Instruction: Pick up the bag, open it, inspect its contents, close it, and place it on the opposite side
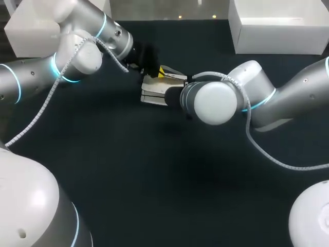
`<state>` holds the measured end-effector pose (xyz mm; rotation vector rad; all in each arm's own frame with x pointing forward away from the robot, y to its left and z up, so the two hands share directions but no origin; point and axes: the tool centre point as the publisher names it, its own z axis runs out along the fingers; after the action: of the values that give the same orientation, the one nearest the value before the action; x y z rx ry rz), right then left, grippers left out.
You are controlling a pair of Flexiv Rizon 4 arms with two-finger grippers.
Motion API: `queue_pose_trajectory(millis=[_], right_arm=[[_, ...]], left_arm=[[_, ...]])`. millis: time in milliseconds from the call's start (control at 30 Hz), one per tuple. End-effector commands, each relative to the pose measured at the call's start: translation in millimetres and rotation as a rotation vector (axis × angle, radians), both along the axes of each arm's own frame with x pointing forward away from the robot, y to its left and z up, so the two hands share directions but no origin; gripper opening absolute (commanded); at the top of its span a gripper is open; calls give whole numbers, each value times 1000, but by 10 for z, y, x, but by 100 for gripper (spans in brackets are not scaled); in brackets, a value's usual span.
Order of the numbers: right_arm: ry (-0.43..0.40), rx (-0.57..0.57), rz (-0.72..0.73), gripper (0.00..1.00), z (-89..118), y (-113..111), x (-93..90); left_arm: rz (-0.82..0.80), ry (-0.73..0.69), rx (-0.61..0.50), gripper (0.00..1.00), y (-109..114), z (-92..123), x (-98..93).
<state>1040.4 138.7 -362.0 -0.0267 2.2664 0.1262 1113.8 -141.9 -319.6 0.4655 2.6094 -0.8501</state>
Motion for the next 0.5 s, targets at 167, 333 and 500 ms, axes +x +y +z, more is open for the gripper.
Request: queue_pose_trajectory(millis=[167, 333, 500], right_arm=[[-9, 4, 3, 0, -58, -24, -26], [-9, 4, 3, 0, -58, -24, -26], [-9, 4, 3, 0, -58, -24, -26]], left_arm=[[28, 109, -22, 0, 52, 65, 191], [55, 154, -44, 0, 74, 78, 231], [69, 162, -47, 0, 86, 91, 258]])
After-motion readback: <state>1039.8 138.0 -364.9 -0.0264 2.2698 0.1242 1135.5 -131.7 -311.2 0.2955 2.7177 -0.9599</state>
